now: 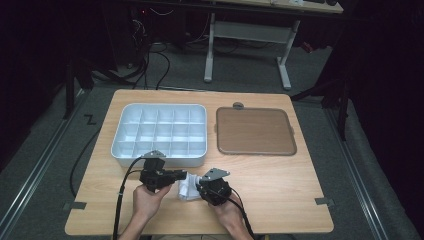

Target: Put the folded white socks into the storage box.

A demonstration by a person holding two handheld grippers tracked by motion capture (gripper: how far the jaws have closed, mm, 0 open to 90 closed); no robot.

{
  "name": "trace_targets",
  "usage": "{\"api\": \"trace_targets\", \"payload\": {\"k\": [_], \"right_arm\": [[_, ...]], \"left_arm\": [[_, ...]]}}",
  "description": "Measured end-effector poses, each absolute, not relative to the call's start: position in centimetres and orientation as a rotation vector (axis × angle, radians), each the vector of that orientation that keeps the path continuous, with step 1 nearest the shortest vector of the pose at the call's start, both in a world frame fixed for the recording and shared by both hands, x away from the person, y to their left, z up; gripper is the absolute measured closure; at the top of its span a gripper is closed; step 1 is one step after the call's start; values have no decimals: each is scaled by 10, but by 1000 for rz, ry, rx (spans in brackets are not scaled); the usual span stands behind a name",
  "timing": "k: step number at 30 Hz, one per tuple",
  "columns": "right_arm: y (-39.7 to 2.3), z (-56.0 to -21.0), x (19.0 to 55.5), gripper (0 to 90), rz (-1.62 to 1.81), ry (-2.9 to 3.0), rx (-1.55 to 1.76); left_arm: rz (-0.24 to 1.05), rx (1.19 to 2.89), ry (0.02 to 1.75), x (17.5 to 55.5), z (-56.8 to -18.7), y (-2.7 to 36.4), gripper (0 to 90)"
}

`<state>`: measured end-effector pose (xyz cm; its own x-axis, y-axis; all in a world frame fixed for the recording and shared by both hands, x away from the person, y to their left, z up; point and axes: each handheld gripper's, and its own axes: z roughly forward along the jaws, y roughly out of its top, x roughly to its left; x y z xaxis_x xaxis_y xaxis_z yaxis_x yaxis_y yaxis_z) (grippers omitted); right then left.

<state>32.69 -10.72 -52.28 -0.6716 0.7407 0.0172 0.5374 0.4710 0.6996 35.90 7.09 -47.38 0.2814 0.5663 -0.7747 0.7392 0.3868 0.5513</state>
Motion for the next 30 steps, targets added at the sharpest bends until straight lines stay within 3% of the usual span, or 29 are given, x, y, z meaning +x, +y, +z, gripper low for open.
{"api": "trace_targets", "payload": {"k": [30], "right_arm": [[-101,-524,325,791,1039,2465,1067]], "left_arm": [[-155,1326,1354,368,-504,61,838]]}}
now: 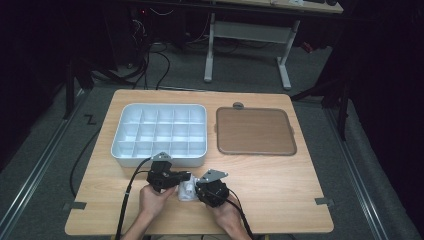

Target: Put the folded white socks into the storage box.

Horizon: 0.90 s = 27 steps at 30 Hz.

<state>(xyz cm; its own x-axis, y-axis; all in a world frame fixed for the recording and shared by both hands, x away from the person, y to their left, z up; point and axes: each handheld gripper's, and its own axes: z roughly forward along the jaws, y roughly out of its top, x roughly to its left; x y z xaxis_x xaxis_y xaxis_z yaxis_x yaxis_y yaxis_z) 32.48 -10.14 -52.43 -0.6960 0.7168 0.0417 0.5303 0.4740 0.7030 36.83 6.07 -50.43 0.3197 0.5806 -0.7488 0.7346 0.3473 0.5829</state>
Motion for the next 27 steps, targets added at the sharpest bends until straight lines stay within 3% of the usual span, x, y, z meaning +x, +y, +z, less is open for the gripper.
{"api": "trace_targets", "payload": {"k": [15,27], "right_arm": [[-101,-524,326,779,1025,2475,1073],[-104,-523,326,710,1039,2460,1104]], "left_arm": [[-120,1348,1362,370,-512,57,838],[-75,1396,1348,369,-514,56,838]]}}
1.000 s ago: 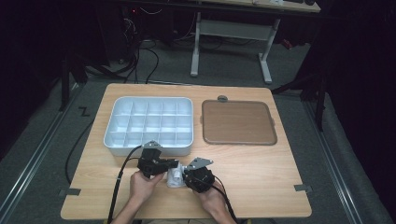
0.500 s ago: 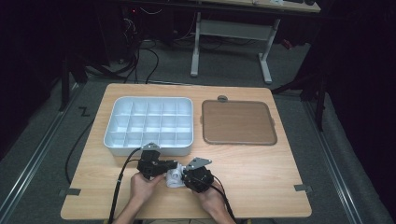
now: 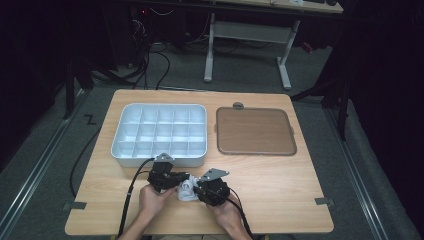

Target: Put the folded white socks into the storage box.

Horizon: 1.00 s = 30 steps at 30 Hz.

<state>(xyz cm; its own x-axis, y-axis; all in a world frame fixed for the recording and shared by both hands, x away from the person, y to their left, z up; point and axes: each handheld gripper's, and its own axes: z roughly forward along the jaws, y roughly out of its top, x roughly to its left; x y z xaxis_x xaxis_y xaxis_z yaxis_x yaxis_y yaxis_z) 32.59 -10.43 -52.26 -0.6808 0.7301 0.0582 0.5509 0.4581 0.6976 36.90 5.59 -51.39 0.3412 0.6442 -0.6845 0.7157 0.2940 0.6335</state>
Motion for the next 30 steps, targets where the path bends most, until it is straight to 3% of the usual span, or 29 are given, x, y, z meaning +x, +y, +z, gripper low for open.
{"api": "trace_targets", "payload": {"k": [18,30], "right_arm": [[-122,-516,318,703,1064,2420,1138],[-134,-504,310,710,1096,2371,1153]], "left_arm": [[30,1498,1268,361,-512,44,831],[7,1453,1207,351,-495,47,600]]}}
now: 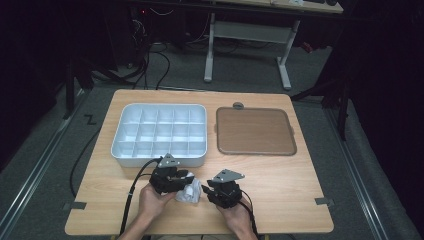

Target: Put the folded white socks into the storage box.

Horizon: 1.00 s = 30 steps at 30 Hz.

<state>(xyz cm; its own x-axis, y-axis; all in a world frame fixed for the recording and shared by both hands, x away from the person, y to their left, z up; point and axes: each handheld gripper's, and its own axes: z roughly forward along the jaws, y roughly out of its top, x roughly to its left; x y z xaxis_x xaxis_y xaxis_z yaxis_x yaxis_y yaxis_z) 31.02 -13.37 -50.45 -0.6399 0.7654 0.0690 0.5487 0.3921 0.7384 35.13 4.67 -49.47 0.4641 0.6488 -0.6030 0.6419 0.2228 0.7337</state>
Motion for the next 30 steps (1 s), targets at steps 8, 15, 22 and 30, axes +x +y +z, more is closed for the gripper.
{"api": "trace_targets", "payload": {"k": [8,15,22,30], "right_arm": [[-141,-493,304,762,1114,2356,1143],[-130,-472,295,781,1155,2353,1067],[-109,-459,296,780,1181,2384,1007],[-87,-470,299,752,1090,2442,996]], "left_arm": [[-25,1387,1183,347,-483,54,543],[21,1373,1224,350,-483,72,537],[50,1412,1262,356,-498,68,524],[75,1452,1287,353,-514,56,524]]}}
